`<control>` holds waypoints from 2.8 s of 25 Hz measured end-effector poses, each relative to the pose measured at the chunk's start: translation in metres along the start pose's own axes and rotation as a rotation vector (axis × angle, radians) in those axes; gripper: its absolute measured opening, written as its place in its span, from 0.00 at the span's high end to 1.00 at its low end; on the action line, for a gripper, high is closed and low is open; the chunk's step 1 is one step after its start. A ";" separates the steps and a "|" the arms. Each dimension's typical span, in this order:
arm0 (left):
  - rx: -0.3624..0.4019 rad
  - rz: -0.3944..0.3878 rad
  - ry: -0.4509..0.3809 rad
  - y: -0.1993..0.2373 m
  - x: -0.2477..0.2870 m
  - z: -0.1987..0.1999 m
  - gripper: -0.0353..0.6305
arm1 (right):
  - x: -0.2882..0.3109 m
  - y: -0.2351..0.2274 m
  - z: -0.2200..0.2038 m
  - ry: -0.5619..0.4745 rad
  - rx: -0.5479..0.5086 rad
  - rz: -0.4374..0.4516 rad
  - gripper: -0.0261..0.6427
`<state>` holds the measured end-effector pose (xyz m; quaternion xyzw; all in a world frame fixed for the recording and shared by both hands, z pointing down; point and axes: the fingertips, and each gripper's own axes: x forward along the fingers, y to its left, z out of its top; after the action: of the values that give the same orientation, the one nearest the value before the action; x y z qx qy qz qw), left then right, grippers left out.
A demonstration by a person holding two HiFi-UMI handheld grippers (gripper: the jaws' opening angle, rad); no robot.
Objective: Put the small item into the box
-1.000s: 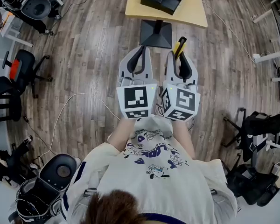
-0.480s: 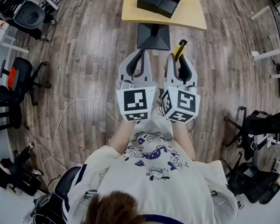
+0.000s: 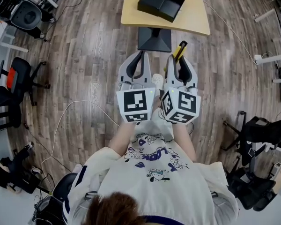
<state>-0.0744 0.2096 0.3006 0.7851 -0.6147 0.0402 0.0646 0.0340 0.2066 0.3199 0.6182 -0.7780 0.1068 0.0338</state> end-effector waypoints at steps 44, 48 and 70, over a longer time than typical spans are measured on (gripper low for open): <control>-0.022 0.091 0.101 0.037 0.374 0.028 0.92 | 0.362 -0.155 0.043 0.168 0.152 0.029 0.77; -0.030 0.067 0.115 0.046 0.407 0.026 0.92 | 0.393 -0.163 0.035 0.207 0.179 -0.002 0.77; -0.068 -0.040 0.355 0.071 0.522 -0.046 0.92 | 0.492 -0.197 -0.069 0.539 0.300 -0.158 0.77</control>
<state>-0.0170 -0.3015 0.4246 0.7750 -0.5791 0.1558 0.1993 0.1048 -0.2905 0.5021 0.6244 -0.6661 0.3772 0.1555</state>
